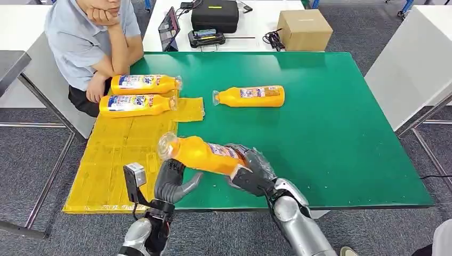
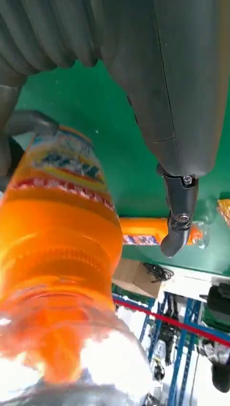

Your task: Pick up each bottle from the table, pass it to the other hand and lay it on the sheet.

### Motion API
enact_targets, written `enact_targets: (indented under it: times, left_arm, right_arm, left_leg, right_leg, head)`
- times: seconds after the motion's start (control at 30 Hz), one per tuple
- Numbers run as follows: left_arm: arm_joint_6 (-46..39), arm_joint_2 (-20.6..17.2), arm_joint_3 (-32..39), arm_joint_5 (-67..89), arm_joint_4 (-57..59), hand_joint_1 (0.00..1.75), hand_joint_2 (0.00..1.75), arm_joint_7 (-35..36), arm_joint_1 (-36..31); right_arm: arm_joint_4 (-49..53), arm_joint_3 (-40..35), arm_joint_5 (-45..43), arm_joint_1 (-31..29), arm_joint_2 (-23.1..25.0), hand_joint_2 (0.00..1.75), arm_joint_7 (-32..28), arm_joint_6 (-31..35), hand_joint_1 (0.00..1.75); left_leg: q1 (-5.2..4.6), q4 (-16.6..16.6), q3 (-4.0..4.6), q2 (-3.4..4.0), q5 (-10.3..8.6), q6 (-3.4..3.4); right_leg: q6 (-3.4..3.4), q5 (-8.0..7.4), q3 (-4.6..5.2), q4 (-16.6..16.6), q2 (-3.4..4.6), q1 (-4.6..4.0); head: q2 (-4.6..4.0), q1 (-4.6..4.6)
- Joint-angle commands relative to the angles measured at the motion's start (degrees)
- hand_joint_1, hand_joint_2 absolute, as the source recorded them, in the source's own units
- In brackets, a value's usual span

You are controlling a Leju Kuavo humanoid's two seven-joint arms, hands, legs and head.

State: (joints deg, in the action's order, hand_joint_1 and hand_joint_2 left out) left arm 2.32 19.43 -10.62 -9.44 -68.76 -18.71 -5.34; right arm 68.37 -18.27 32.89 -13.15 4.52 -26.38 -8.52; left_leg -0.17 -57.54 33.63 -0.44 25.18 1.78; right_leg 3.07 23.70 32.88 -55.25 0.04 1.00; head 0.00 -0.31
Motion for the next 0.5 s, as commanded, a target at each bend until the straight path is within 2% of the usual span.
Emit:
enact_targets:
  times: [0.03, 0.43, 0.47, 0.5]
  left_arm:
    - [-1.17, 0.57, -0.97, 0.33, 4.61, 0.0, 1.75, -0.51, -3.69]
    - [-3.24, 0.57, -1.11, 0.88, 5.06, 0.0, 1.75, -1.31, -4.66]
    - [-3.47, 0.57, -0.95, 0.48, 5.28, 1.71, 1.75, -1.78, -4.91]
    - [-3.76, 0.57, -0.85, 0.36, 5.28, 1.75, 1.75, -2.1, -4.94]
  right_arm:
    - [-6.08, -4.52, -0.49, -4.29, 1.29, 1.75, 0.23, 0.82, 1.75]
    - [-8.62, -6.87, 0.0, -5.35, 3.06, 1.75, 1.97, 1.64, 1.75]
    - [-9.33, -7.07, 0.01, -5.58, 3.25, 1.75, 1.97, 1.72, 1.75]
    - [-9.51, -7.12, 0.03, -5.64, 3.29, 1.75, 1.97, 1.76, 1.75]
  left_leg:
    - [0.04, -0.01, -0.1, 0.09, 0.04, -0.09]
    - [0.07, -0.04, -0.11, 0.06, 0.05, -0.11]
    - [0.04, 0.01, -0.05, 0.03, 0.01, -0.07]
    - [0.06, -0.03, -0.11, 0.08, 0.05, -0.11]
  right_leg:
    - [-0.11, 0.01, -0.07, 0.0, 0.06, -0.04]
    - [-0.14, 0.03, -0.11, -0.01, 0.01, -0.08]
    - [-0.09, 0.0, -0.04, 0.01, 0.01, -0.04]
    - [-0.13, 0.02, -0.09, -0.01, 0.04, -0.06]
  head:
    - [0.0, -0.02]
    - [0.0, 0.02]
    - [0.0, 0.0]
    - [0.0, 0.0]
